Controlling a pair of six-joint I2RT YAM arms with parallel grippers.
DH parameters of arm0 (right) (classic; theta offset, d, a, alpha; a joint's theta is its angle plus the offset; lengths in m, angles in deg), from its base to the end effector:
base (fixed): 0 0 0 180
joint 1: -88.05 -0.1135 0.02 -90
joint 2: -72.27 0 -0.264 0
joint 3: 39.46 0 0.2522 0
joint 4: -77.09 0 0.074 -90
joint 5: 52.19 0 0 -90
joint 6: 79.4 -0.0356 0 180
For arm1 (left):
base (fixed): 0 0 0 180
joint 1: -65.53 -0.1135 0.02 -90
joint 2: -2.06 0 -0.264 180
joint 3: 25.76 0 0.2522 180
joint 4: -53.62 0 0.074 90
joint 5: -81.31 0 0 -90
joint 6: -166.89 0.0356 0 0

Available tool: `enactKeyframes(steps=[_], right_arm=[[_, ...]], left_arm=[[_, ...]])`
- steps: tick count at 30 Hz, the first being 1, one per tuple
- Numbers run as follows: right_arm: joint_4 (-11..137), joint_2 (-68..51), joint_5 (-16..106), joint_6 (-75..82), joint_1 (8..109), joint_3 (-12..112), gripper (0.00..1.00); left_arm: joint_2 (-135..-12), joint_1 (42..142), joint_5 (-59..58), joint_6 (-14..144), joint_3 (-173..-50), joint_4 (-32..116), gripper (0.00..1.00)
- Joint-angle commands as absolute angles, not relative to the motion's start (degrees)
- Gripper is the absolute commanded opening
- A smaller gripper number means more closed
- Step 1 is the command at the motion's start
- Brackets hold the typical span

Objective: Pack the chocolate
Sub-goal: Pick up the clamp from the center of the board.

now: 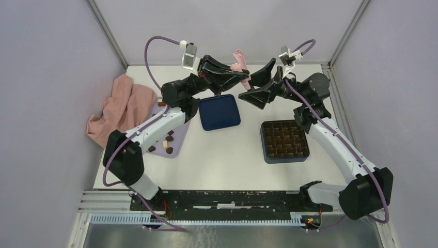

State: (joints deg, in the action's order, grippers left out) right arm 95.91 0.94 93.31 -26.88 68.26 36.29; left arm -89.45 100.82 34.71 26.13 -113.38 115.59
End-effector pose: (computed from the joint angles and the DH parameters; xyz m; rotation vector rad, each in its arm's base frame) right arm 0.2474 0.1202 0.4202 -0.7397 1.2936 1.3847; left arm 0.2564 -0.2114 0.4451 0.7419 0.7025 -1.5960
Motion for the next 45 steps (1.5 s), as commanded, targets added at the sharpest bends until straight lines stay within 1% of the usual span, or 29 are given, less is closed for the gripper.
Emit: enactKeyframes(steps=[1,10,12,19,26,32,39,45], right_arm=[[100.2,1.0,94.5,-29.6,68.0,36.1,0.86],[103.0,1.2,95.2,-30.5,67.9,35.4,0.71],[103.5,1.0,95.4,-30.9,67.9,35.5,0.69],[103.8,0.1,95.8,-31.3,67.4,36.7,0.70],[104.3,-0.4,95.4,-32.2,66.7,37.3,0.64],[107.4,-0.9,94.9,-35.7,66.6,37.8,0.67],[109.2,-1.3,95.0,-37.2,66.6,37.7,0.65],[109.1,-1.3,95.4,-36.9,66.6,37.1,0.66]], left_arm=[[-89.7,100.9,32.6,22.9,-114.2,121.4,0.02],[-90.1,100.6,31.8,20.9,-114.0,123.4,0.02],[-90.1,100.6,31.6,20.6,-113.9,123.7,0.02],[-90.6,100.6,31.2,19.9,-113.6,124.6,0.02],[-90.7,100.6,30.3,19.7,-113.2,125.7,0.02],[-90.2,100.5,29.6,20.2,-112.1,125.9,0.02],[-90.3,100.2,27.8,19.1,-111.1,128.5,0.02],[-90.3,99.4,26.3,17.4,-110.5,131.0,0.02]])
